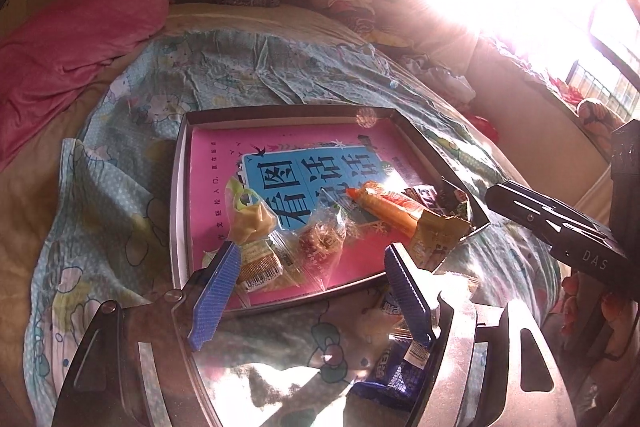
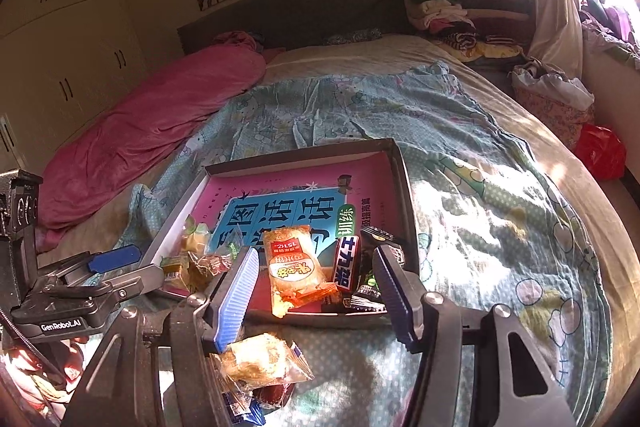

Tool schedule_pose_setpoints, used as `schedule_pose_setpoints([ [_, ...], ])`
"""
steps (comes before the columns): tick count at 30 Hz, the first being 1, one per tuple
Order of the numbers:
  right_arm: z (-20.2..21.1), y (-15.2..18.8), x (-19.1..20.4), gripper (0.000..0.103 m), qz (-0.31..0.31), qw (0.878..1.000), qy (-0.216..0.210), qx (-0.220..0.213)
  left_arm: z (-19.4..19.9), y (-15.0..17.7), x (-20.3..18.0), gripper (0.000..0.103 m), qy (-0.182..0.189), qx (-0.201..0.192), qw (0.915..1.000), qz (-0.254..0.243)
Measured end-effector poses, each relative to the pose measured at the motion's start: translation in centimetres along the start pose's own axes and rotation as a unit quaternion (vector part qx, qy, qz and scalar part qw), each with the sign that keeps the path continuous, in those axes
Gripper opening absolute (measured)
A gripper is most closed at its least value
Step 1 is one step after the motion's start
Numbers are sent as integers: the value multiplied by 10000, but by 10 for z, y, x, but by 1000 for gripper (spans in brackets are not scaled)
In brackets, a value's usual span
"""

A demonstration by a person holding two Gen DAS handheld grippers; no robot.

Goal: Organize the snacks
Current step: 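Withdraw both open tools from the tray toward the loose snacks beside it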

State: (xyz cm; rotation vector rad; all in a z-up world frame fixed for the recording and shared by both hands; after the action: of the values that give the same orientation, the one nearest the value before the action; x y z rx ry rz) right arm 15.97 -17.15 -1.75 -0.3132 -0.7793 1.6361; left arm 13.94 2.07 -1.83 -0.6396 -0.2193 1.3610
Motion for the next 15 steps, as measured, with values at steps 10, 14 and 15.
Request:
schedule_pose_setpoints([
  [10, 13, 4, 12, 70, 130, 9997, -81, -186, 12, 10, -16, 79, 39, -15, 10000, -32],
  [14, 15, 8, 13, 72, 150, 9997, -122, -153, 15, 13, -21, 79, 52, 40, 10000, -36],
  [15, 15, 9, 14, 72, 152, 9997, -136, -142, 15, 14, -22, 79, 67, 73, 9999, -49],
])
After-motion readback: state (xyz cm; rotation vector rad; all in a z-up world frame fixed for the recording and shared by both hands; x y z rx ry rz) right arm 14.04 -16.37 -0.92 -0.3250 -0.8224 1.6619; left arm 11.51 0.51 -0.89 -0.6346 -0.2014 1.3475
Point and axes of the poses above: each gripper's, at about its wrist camera, not at the fingertips, and z roughly against the way its jaws point, x to its left, y to its underside, the point moved 4 cm from there along -z, roughly the way its jaws point, and after that the axes turned 11 degrees about x, right-handed, at the moved point
